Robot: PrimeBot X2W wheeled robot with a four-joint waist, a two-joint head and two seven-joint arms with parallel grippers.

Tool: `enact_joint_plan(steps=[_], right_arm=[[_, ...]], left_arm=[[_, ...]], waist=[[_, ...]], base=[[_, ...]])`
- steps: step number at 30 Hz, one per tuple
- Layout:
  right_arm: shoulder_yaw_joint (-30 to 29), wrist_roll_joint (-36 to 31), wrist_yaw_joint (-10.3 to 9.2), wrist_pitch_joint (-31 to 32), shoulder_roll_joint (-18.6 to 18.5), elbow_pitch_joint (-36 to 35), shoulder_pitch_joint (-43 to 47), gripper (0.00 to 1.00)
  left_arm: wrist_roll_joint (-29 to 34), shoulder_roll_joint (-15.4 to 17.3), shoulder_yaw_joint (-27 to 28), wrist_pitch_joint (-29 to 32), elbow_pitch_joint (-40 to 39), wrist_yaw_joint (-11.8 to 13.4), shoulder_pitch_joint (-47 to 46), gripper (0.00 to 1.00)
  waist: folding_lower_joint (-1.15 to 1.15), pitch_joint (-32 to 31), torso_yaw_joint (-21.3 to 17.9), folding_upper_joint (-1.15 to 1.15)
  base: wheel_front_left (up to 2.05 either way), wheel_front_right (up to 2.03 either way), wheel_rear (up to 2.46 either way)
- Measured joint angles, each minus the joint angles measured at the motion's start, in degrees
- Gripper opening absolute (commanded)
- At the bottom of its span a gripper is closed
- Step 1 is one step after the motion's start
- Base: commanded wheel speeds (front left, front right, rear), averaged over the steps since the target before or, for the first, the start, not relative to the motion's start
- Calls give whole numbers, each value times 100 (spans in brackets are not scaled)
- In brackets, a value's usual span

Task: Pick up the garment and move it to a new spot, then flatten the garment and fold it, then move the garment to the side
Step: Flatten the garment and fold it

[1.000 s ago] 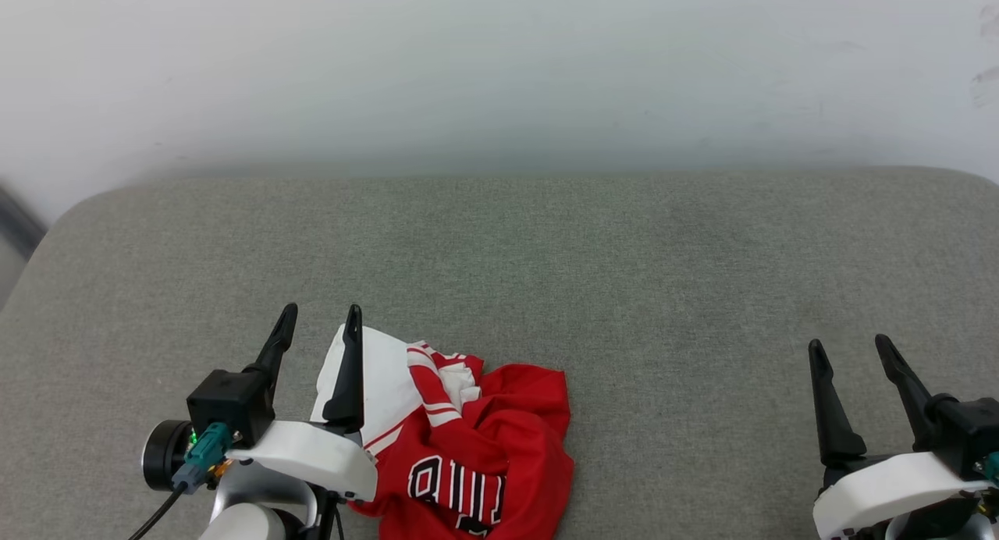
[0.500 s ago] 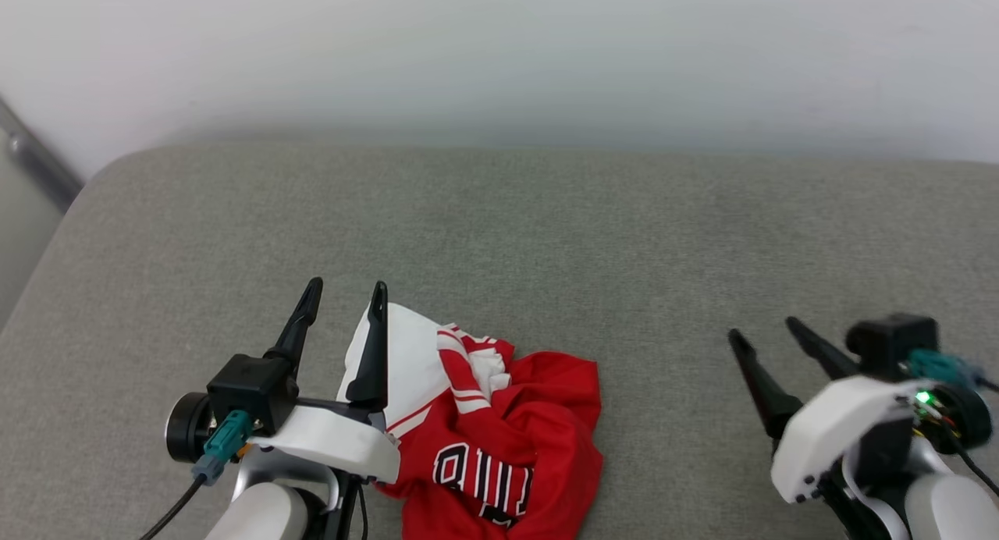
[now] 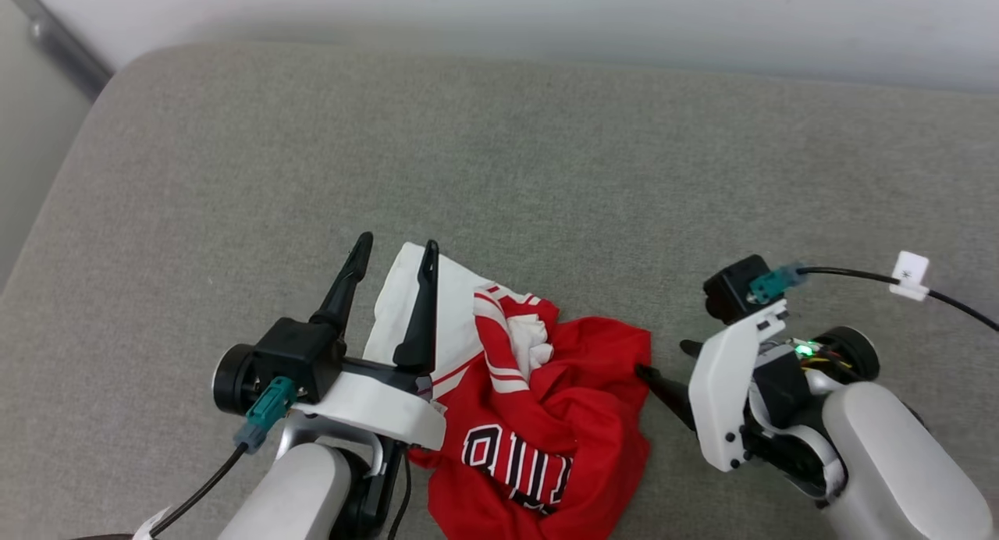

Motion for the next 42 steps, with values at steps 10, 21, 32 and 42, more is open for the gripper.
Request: enact_joint_plan(steps=[10,21,32,42], right_arm=[[823,542,0,13,-22,1200,-906,80],[1493,821,0,-316,-169,1515,-1372,0],[279,531,1,-1070,-773,832,-1090,0],[-2463,73,0,-1114,-572,469,1407,0]], left_arm=[[42,-176,-85,-51,286,-140,-174,100],[36,-240,-66,-74,471,-188,-164,100],[-99,-102,13,-60,531,-135,235,100],[-216,38,31,100,486,-40,563,100]], waist=[[0,323,282,0],[0,138,338,0],[0,-384,-183,0],[0,-846,-745,0]], base=[[0,0,0],[0,0,0],[0,0,0],[0,0,0]])
